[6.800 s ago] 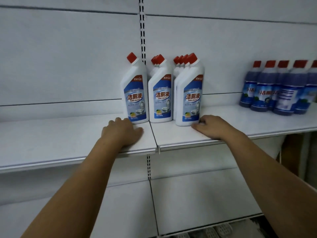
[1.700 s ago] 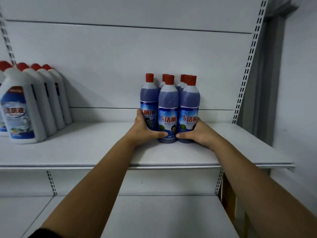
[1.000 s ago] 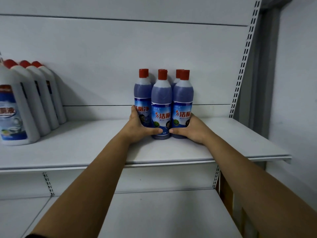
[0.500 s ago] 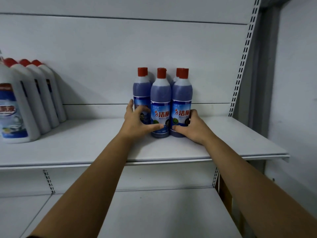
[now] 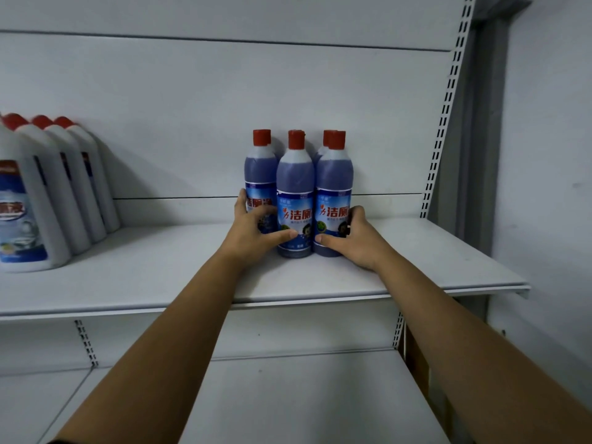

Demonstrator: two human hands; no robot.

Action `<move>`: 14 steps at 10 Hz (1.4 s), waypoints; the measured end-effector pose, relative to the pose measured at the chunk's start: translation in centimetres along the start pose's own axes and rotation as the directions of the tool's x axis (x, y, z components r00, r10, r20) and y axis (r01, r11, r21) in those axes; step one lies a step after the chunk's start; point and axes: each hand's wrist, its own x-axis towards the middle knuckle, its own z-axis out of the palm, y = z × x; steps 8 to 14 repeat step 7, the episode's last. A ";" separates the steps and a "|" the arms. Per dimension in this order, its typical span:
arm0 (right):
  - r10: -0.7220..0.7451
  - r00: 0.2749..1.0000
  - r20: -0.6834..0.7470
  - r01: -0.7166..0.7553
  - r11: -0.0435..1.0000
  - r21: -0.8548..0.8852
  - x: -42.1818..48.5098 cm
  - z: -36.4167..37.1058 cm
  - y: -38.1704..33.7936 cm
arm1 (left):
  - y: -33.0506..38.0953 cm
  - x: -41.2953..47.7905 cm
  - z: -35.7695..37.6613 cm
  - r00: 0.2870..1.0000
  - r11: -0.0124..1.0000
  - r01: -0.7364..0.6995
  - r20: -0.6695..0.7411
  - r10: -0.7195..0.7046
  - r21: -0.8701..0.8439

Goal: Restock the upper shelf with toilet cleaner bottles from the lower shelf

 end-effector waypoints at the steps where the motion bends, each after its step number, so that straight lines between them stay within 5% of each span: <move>1: -0.009 1.000 -0.005 0.009 0.999 -0.047 -0.2 0.1 -0.1 | 0.1 -0.3 0.0 1.000 1.000 -0.011 0.008 0.010 0.024; 2: 0.003 0.998 0.062 0.005 0.992 -0.128 -0.3 -0.2 -0.1 | 0.3 -0.4 0.0 1.000 0.998 -0.009 0.012 0.009 0.063; 3: 0.075 0.980 0.185 0.006 0.915 -0.404 -0.9 -0.4 0.2 | -0.1 -1.0 -0.1 0.994 0.960 0.037 0.087 -0.063 0.276; 4: 0.150 0.975 0.161 -0.025 0.804 -0.595 -2.0 -0.4 0.2 | -0.7 -2.3 -0.4 0.958 0.852 0.074 0.200 -0.204 0.518; 6: 0.041 0.999 0.003 -0.026 0.702 -0.712 -4.4 0.3 -1.1 | -0.3 -5.5 -3.1 0.950 0.791 0.118 0.164 -0.266 0.601; 14: -0.021 1.000 -0.007 0.010 0.698 -0.716 -5.2 1.4 -2.0 | -1.1 -7.2 -4.7 0.962 0.796 0.140 0.108 -0.249 0.588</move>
